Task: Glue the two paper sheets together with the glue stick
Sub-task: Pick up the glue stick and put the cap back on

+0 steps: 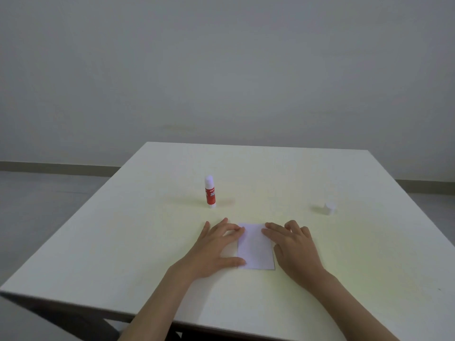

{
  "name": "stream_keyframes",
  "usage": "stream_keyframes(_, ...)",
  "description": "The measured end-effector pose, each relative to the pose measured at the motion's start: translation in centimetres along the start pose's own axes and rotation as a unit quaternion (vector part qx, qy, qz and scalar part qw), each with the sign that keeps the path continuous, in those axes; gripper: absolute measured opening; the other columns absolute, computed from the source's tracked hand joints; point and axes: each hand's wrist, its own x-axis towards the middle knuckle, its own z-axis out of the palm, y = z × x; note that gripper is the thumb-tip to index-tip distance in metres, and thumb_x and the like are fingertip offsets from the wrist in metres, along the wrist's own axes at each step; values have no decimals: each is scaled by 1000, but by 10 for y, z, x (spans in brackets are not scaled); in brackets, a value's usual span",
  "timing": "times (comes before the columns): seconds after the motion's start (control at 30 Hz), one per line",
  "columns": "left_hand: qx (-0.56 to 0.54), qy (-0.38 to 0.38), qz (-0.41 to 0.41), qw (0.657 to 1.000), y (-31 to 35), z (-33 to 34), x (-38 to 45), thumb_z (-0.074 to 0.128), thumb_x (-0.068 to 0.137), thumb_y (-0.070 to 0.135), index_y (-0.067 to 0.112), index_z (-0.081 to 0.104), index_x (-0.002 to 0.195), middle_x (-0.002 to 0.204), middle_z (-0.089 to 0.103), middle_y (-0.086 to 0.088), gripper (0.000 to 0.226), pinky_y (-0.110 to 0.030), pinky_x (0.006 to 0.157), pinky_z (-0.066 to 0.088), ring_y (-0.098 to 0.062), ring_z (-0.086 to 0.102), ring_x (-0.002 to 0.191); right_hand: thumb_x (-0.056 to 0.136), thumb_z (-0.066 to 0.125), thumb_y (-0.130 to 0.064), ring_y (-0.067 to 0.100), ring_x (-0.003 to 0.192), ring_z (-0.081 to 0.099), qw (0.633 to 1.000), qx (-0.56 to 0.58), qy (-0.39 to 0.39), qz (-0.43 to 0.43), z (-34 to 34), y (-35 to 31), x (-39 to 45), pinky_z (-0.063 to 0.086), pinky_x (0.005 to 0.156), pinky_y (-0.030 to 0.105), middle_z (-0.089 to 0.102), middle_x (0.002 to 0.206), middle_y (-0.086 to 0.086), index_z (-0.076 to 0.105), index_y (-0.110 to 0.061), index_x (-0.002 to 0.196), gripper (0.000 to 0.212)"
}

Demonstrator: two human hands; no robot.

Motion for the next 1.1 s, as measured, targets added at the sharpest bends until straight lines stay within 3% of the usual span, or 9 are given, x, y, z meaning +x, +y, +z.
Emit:
stream_keyframes(0.1, -47, 29, 3, 998, -1, 1, 1, 51, 88, 53, 35, 27, 145, 146, 26, 26, 65, -34, 117, -9, 0, 2, 145, 69, 49, -2, 27, 87, 61, 997, 50, -44, 28, -3, 2, 3, 41, 69, 33, 69, 118, -8, 72, -23, 105, 48)
stream_keyframes(0.2, -160, 152, 16, 975, 3, -1, 1, 60, 89, 38, 35, 46, 134, 133, 37, 33, 47, -20, 115, 18, 12, 28, 133, 74, 54, 2, 25, 101, 60, 993, 94, -29, 62, -8, 12, 10, 39, 75, 35, 63, 125, -3, 66, -24, 115, 50)
stream_keyframes(0.3, -223, 388, -22, 894, 8, -10, 6, 70, 83, 17, 37, 62, 111, 112, 57, 21, 36, -10, 89, 42, 9, 54, 106, 75, 63, 5, 33, 101, 63, 983, 113, 51, 138, -16, 35, 20, 47, 78, 43, 63, 119, 12, 68, -15, 114, 44)
stream_keyframes(0.4, -271, 513, -114, 807, 6, -28, 21, 75, 78, 16, 29, 60, 109, 104, 55, 17, 37, -14, 74, 45, 2, 57, 95, 82, 64, -5, 38, 106, 57, 966, 67, 73, 238, -19, 63, 25, 45, 84, 47, 54, 126, 18, 60, -12, 124, 42)
stream_keyframes(0.6, -322, 417, -230, 818, -10, -40, 55, 74, 79, 19, 7, 51, 130, 126, 55, -2, 57, -30, 90, 44, -15, 52, 113, 88, 60, -21, 37, 119, 46, 945, 49, -24, 324, -14, 93, 22, 39, 95, 48, 43, 137, 16, 46, -14, 136, 50)
stream_keyframes(0.73, -307, 407, -220, 831, -9, -40, 64, 66, 82, 18, 14, 65, 86, 82, 70, -2, 6, -26, 76, 42, -14, 64, 86, 87, 61, -12, 37, 112, 49, 945, 75, -43, 315, -10, 98, 20, 42, 90, 45, 58, 122, 17, 57, -9, 126, 39)
stream_keyframes(0.83, -277, 416, -218, 838, -8, -40, 65, 60, 84, 21, 11, 54, 63, 57, 63, -8, 24, -27, 62, 37, -18, 55, 57, 84, 61, -2, 39, 102, 54, 948, 91, -22, 305, -13, 99, 22, 45, 84, 44, 64, 111, 20, 64, -5, 113, 29)
stream_keyframes(0.93, -250, 416, -198, 852, -7, -40, 63, 61, 86, 24, 14, 52, 62, 56, 55, -5, 28, -24, 59, 36, -20, 53, 58, 83, 63, 0, 32, 83, 63, 945, 167, 0, 280, -18, 89, 27, 46, 73, 34, 68, 103, 14, 67, -7, 106, 25)
stream_keyframes(1.1, -256, 422, -82, 866, 16, -40, 52, 65, 87, 29, 32, 70, 92, 71, 56, 12, 8, -4, 62, 38, 4, 53, 64, 81, 65, 4, 4, 59, 69, 827, 488, 23, 280, -39, 40, 55, 51, 59, 9, 70, 86, 7, 65, -4, 102, 23)
